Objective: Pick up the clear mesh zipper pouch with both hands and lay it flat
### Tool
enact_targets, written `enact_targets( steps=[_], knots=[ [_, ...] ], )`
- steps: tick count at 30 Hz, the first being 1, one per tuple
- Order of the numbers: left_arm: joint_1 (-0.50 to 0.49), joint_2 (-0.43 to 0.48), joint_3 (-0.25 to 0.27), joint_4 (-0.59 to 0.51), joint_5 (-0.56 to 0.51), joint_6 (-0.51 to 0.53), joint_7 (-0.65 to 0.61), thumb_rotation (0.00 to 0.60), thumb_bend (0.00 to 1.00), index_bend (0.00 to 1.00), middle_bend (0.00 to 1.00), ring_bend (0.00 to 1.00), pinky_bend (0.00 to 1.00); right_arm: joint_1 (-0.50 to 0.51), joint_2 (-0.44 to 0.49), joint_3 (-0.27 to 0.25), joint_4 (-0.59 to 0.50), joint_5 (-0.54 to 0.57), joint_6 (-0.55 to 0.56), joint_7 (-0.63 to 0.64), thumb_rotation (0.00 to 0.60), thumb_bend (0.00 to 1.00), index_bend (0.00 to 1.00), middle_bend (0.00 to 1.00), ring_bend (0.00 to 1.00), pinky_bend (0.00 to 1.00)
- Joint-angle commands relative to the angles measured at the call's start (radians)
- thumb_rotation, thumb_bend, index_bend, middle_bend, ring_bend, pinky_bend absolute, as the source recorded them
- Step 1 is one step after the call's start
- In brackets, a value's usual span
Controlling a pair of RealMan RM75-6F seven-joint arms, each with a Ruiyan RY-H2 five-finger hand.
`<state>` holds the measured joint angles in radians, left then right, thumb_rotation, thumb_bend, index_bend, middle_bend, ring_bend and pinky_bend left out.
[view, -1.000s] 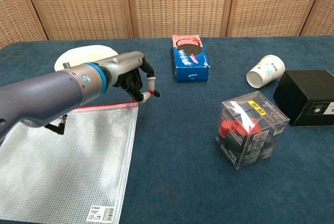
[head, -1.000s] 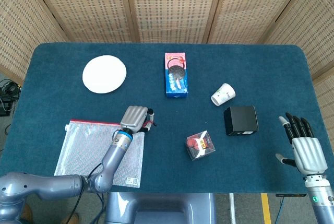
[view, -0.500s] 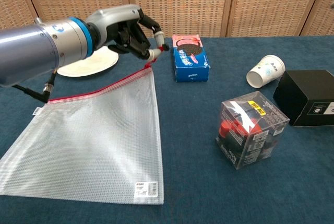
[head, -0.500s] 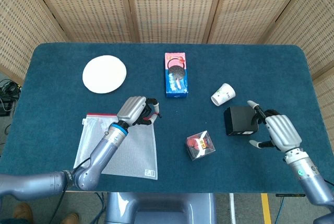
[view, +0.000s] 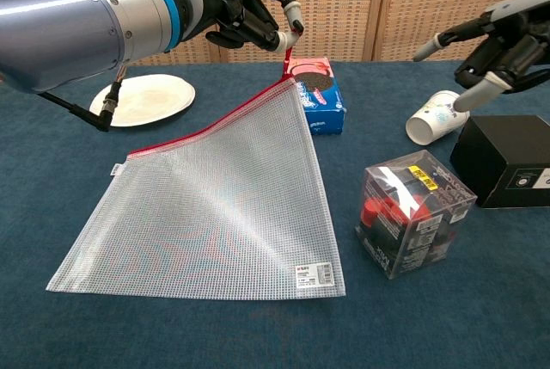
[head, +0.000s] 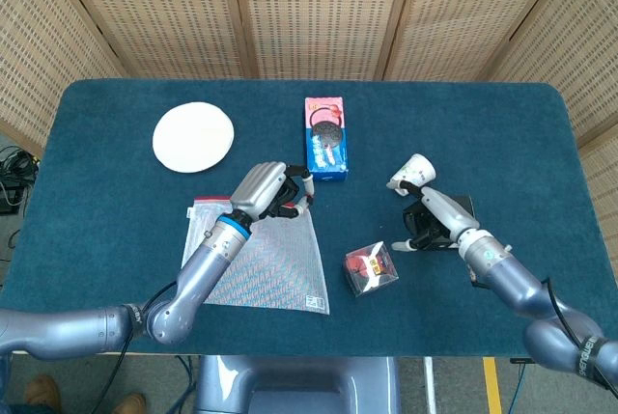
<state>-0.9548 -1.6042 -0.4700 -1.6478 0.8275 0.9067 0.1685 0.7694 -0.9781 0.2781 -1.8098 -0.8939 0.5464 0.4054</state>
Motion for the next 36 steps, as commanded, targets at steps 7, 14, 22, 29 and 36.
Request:
enact_targets(
  steps=[7, 14, 22, 29, 36],
  knots=[
    [-0.034, -0.012, -0.011, 0.03, -0.013, 0.01, -0.027, 0.6, 0.77, 0.89, 0.95, 0.98, 1.0, 0.224, -0.079, -0.026, 0.03, 0.337, -0.12, 0.009, 0.6, 0.0, 0.2, 0.82, 0.79, 1.0],
    [-0.053, -0.027, -0.008, 0.055, -0.012, -0.001, -0.061, 0.6, 0.77, 0.89, 0.95, 0.98, 1.0, 0.295, -0.147, -0.03, 0.061, 0.444, -0.101, 0.025, 0.6, 0.0, 0.26, 0.83, 0.8, 1.0],
    [-0.065, -0.038, -0.002, 0.057, -0.011, 0.007, -0.079, 0.6, 0.77, 0.89, 0.95, 0.98, 1.0, 0.342, -0.229, -0.046, 0.099, 0.528, -0.012, -0.001, 0.6, 0.0, 0.34, 0.85, 0.82, 1.0],
    [-0.068, -0.039, -0.003, 0.035, -0.015, 0.017, -0.094, 0.6, 0.77, 0.89, 0.95, 0.98, 1.0, 0.35, -0.284, -0.043, 0.109, 0.565, 0.065, -0.027, 0.6, 0.03, 0.45, 0.86, 0.82, 1.0],
    [-0.061, -0.027, 0.002, 0.012, -0.012, 0.013, -0.121, 0.6, 0.77, 0.89, 0.95, 0.98, 1.0, 0.349, -0.304, -0.033, 0.106, 0.611, 0.12, -0.064, 0.6, 0.17, 0.54, 0.9, 0.85, 1.0]
  ],
)
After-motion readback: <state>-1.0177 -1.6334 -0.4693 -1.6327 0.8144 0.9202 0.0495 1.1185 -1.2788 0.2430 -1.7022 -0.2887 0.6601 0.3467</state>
